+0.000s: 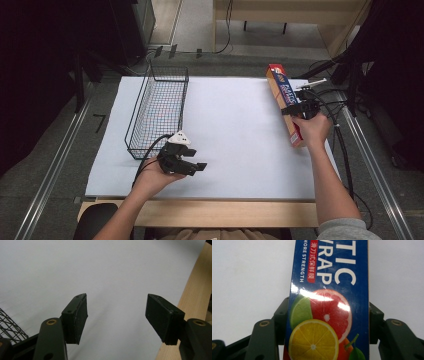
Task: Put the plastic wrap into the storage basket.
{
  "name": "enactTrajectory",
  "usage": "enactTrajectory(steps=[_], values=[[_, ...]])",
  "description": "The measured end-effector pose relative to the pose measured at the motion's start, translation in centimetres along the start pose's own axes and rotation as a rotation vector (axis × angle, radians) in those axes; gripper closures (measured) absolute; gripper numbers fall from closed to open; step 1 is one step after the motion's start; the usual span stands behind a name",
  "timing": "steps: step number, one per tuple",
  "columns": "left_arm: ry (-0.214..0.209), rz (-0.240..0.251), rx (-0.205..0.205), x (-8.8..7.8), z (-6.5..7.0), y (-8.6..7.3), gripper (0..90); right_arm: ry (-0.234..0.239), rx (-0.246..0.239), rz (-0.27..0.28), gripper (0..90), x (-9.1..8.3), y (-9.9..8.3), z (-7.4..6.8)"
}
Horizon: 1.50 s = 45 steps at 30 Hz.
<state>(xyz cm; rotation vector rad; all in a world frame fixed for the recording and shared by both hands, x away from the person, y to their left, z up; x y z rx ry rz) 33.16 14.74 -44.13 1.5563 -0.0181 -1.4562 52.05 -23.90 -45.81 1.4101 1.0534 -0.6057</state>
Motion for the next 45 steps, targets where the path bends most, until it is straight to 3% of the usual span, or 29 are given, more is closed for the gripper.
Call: enactTrajectory(steps=[6, 12, 22, 31, 33, 38, 45], values=[[-0.007, -0.002, 0.01, 0.0, 0.0, 0.2, 34.8, 0.01, -0.063, -0.016, 41.6, -0.5, -0.6, -0.8], [-0.018, -0.023, 0.034, 0.0, 0.0, 0.3, 34.7, 0.053, -0.123, -0.021, 41.5, -1.7, -1.4, -1.8], [-0.046, 0.001, 0.038, -0.4, 0.2, 0.7, 34.7, 0.113, -0.229, -0.025, 41.6, -3.7, -3.5, -4.2], [-0.034, -0.001, 0.05, -0.6, 0.0, 0.6, 34.7, 0.179, -0.311, -0.033, 41.5, -4.5, -5.2, -6.0], [-0.048, 0.002, 0.054, -0.7, 0.1, 0.7, 34.7, 0.188, -0.364, -0.038, 41.5, -4.5, -5.7, -6.3], [-0.055, 0.006, 0.064, -0.8, 0.2, 0.8, 34.3, 0.245, -0.426, -0.052, 41.6, -4.6, -6.4, -6.8], [-0.04, -0.016, 0.104, -0.6, 0.3, 0.7, 34.2, 0.298, -0.549, -0.069, 41.9, -4.6, -7.4, -7.6]])
Point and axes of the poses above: each handheld gripper's, and its own axes: x roughly forward along the jaws, y roughly out of its top, z roughly to its right, the point moved 4 cm from there along x, roughly forward along the jaws, and after that the axes turned 2 degrees about -z, right-handed, at the moved point
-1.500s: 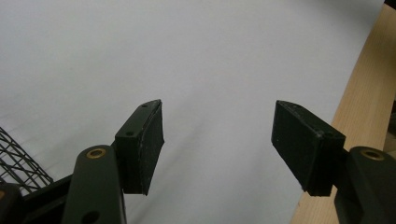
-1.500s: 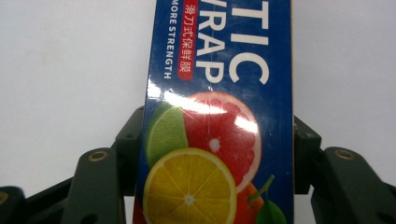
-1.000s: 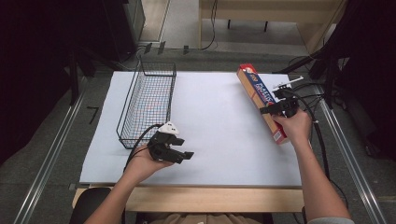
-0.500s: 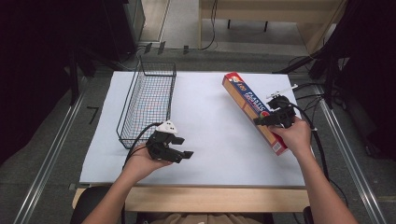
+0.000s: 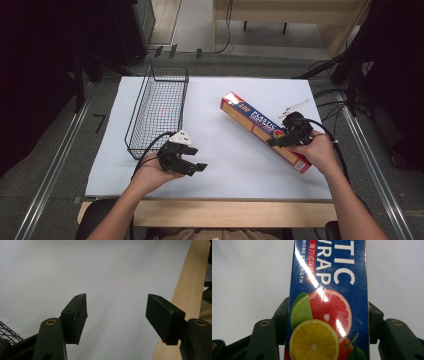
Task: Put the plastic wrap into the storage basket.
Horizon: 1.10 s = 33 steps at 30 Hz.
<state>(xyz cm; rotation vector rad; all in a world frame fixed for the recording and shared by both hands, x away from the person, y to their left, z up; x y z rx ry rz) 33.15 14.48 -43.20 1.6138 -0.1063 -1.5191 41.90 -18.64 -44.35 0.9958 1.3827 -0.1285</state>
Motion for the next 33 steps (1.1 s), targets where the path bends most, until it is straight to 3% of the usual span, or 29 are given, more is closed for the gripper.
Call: enactTrajectory(steps=[3, 6, 7, 14, 24, 29, 33], values=[[-0.007, 0.001, 0.005, -0.1, 0.1, 0.1, 34.2, 0.02, -0.038, -0.009, 41.9, 0.2, -0.2, -0.5], [-0.069, -0.001, -0.017, -0.4, 0.2, 0.3, 34.0, 0.052, -0.09, -0.017, 41.8, 0.3, -0.6, -1.2], [-0.073, 0.004, -0.012, -0.5, 0.3, 0.5, 33.8, 0.063, -0.105, -0.022, 41.8, 0.4, -0.7, -1.5], [-0.043, -0.014, 0.042, -0.6, 0.6, 0.9, 33.0, 0.104, -0.171, -0.041, 41.8, 0.4, -1.4, -2.7], [-0.061, 0.0, 0.092, -1.0, 1.0, 1.8, 30.2, 0.184, -0.3, -0.098, 41.8, 1.2, -1.6, -4.9], [-0.052, -0.016, 0.128, -1.0, 1.3, 2.1, 27.4, 0.205, -0.376, -0.09, 41.7, 1.3, -1.5, -6.1], [-0.049, -0.011, 0.145, -1.0, 1.7, 2.6, 25.3, 0.218, -0.405, -0.089, 41.6, 1.3, -1.4, -6.7]])
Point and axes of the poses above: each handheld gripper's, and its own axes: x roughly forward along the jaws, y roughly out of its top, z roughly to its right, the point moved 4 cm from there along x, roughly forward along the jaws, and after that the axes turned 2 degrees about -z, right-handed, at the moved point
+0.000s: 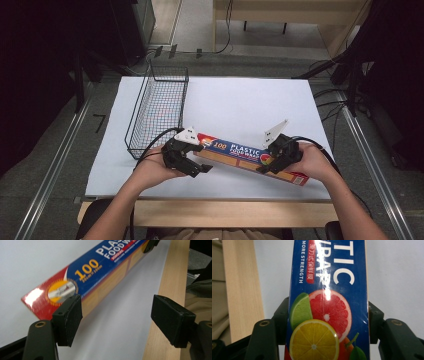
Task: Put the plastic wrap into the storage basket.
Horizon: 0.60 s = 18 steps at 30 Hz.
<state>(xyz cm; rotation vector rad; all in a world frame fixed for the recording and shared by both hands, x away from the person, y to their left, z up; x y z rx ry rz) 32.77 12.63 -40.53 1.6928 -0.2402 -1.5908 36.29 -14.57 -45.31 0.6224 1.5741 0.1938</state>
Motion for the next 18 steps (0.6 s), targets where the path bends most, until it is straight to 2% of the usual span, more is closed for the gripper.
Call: enactTrajectory(steps=[2, 5, 9, 12, 15, 18], values=[[-0.003, -0.002, 0.016, 0.1, 0.2, 0.3, 25.1, 0.022, -0.02, -0.004, 41.7, 0.1, 0.0, -0.3], [-0.004, -0.007, 0.039, 0.3, 0.5, 0.6, 24.5, 0.028, -0.051, -0.013, 41.7, 0.2, 0.1, -0.8], [-0.022, -0.015, 0.081, 0.8, 0.9, 1.2, 24.1, 0.071, -0.102, -0.024, 41.7, 0.2, 0.4, -1.7], [-0.033, -0.041, 0.11, 1.3, 1.2, 1.6, 24.2, 0.068, -0.138, -0.02, 41.6, 0.3, 0.9, -2.3], [-0.035, -0.06, 0.134, 1.9, 1.4, 1.9, 24.2, 0.066, -0.145, -0.023, 41.6, 0.3, 1.4, -2.7], [-0.044, -0.078, 0.164, 2.4, 1.6, 2.1, 24.4, 0.066, -0.174, -0.015, 41.6, 0.3, 1.8, -3.2]])
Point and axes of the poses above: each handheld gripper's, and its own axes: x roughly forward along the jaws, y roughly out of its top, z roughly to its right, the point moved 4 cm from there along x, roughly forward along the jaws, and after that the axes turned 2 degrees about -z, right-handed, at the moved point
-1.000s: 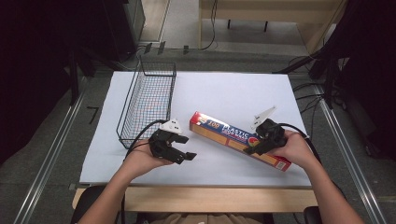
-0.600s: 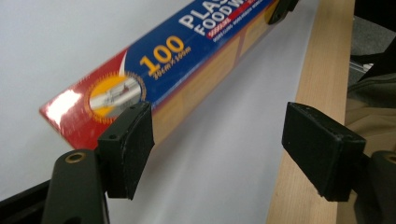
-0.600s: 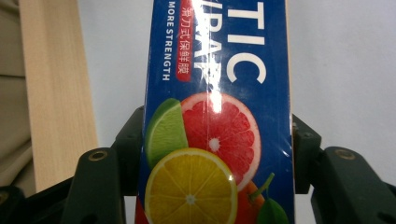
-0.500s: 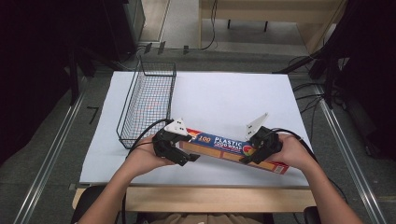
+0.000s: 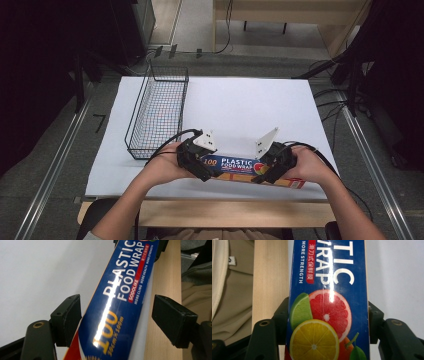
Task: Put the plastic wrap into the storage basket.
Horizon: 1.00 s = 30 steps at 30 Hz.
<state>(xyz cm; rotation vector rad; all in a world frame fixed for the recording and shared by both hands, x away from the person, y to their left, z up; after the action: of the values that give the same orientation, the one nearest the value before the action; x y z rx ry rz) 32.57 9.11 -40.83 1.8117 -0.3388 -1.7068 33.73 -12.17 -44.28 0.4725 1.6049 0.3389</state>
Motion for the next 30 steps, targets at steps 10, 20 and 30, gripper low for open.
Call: enactTrajectory(steps=[10, 20, 30], values=[[-0.051, -0.101, 0.061, 1.8, 1.2, 0.6, 25.3, -0.007, -0.054, -0.007, 41.6, 0.4, 1.7, -1.0], [-0.009, -0.211, 0.091, 3.3, 1.9, 0.2, 28.7, -0.05, -0.096, -0.021, 41.6, 0.7, 3.2, -2.0], [0.005, -0.225, 0.108, 4.1, 2.3, -0.4, 34.8, -0.076, -0.121, -0.06, 41.3, 1.4, 3.4, -2.3]])
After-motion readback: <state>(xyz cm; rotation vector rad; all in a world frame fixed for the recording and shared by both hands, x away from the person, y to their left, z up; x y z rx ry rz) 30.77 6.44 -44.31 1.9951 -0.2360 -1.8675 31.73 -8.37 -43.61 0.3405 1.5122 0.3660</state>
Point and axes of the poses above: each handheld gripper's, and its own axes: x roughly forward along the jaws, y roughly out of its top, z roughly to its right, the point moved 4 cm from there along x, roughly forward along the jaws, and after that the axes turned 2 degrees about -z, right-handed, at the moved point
